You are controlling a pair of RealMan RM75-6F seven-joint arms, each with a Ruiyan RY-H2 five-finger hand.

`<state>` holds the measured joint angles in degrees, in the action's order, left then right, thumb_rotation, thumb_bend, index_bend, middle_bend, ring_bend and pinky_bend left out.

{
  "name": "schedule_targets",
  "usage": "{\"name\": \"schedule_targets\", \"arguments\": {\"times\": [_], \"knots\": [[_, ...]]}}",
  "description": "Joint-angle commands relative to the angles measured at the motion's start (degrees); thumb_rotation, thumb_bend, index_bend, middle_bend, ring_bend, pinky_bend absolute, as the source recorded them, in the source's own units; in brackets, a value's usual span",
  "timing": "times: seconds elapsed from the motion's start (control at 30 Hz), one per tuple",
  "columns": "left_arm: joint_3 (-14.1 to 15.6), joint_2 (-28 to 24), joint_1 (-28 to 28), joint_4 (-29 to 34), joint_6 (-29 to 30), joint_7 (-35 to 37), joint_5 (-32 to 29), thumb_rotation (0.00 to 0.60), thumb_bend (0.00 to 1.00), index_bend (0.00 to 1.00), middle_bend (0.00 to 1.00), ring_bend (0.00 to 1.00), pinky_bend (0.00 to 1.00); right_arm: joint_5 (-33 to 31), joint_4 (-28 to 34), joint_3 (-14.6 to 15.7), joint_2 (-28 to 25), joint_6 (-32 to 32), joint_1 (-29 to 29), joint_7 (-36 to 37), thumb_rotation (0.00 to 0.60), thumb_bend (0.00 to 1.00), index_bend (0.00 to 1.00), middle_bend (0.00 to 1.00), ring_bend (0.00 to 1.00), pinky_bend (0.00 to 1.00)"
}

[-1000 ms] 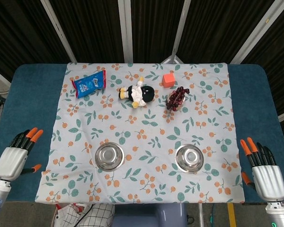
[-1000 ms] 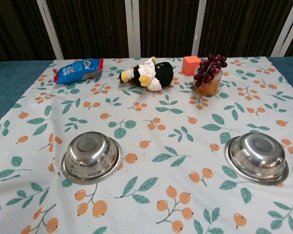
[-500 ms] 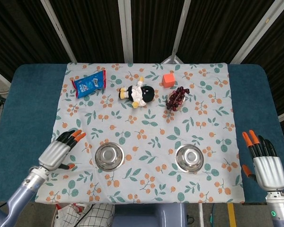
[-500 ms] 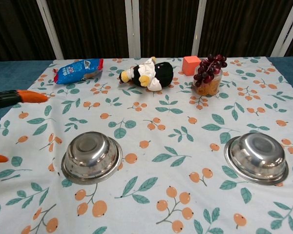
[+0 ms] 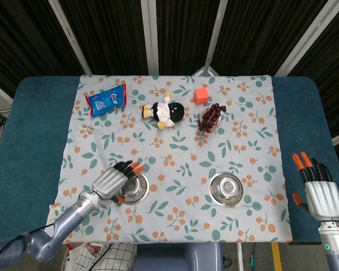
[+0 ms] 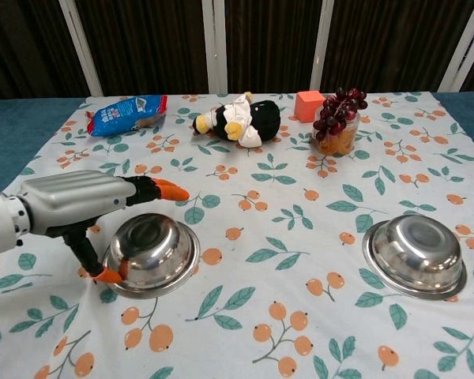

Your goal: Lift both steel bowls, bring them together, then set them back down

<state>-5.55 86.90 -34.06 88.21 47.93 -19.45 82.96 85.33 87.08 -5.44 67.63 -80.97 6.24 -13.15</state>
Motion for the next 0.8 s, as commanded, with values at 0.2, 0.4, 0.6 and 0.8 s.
{"name": "schedule_targets", "arguments": {"times": [0.2, 0.4, 0.6, 0.8], "knots": [[0.09, 0.47, -1.63, 1.30, -0.86, -6.08, -3.96, 0.600, 0.11, 0.00, 0.08, 0.01, 0.22, -1.84, -0.57, -0.49, 0.45, 1.05, 0.63, -0.72, 0.600, 0.31, 0.00, 0.00, 0.00, 0.14], [0.37, 1.41, -2.35, 0.21, -1.27, -8.42, -6.68, 0.600, 0.12, 0.09, 0.17, 0.06, 0.27, -2.46, -0.62, -0.49, 0.45, 1.12, 0.70, -0.72, 0.600, 0.31, 0.00, 0.00, 0.00, 0.14], [0.31, 2.66, -3.91, -0.88, -3.06, -9.96, -10.04, 0.600, 0.14, 0.18, 0.28, 0.20, 0.37, -2.72, -0.47, -0.43, 0.16, 1.01, 0.70, -0.29, 0.600, 0.31, 0.00, 0.00, 0.00, 0.14], [0.56, 3.11, -4.52, -0.39, -2.04, -11.76, -11.00, 0.600, 0.19, 0.38, 0.48, 0.38, 0.59, -2.74, -0.40, -0.15, -0.03, 1.23, 0.79, 0.03, 0.600, 0.31, 0.00, 0.00, 0.00, 0.14]]}}
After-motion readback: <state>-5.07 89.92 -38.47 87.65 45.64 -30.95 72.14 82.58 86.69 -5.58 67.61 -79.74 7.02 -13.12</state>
